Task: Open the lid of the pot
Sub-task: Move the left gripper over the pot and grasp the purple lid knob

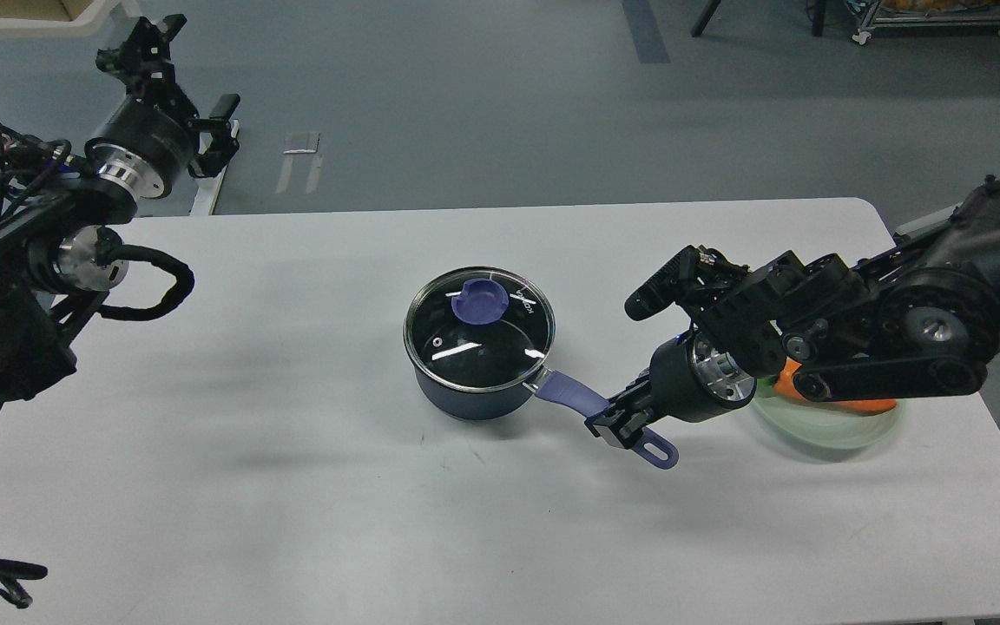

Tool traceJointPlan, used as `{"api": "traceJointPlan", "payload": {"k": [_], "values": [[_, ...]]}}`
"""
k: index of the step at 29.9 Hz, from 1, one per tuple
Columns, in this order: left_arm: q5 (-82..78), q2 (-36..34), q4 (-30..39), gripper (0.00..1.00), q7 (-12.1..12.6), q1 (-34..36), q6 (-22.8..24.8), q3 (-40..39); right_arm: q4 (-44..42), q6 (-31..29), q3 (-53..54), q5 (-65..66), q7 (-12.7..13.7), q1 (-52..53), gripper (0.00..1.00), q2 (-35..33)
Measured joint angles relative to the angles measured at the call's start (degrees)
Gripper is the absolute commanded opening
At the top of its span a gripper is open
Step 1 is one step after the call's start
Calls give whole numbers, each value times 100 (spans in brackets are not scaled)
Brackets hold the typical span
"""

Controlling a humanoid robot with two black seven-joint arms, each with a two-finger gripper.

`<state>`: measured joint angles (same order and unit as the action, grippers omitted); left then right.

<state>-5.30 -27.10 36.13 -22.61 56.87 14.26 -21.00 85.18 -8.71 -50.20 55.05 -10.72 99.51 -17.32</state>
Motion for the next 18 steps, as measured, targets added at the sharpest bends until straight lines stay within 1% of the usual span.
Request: {"api": "traceJointPlan", "payload": {"k": [3, 6, 10, 14, 15, 18], "values": [[-618, 6, 257, 99, -5, 137, -45, -1, -2, 0, 8, -30, 1, 10, 20, 1], [-1556, -30, 668, 99, -6, 286, -66, 47, -2, 0, 22, -49, 1, 25, 15, -4], [-3527, -169, 1538, 99, -7, 342, -143, 101, -2, 0, 28, -62, 1, 32, 15, -7], [-5804, -267, 2515, 99, -10, 308, -454, 138, -12, 0, 32, -64, 1, 39, 15, -8], [-6341, -261, 2669, 99, -10, 298, -510, 163, -23, 0, 36, -64, 0, 40, 15, -8], [-7519, -206, 2829, 99, -10, 316, -614, 376, -55, 0, 44, -64, 1, 42, 15, -1]]}}
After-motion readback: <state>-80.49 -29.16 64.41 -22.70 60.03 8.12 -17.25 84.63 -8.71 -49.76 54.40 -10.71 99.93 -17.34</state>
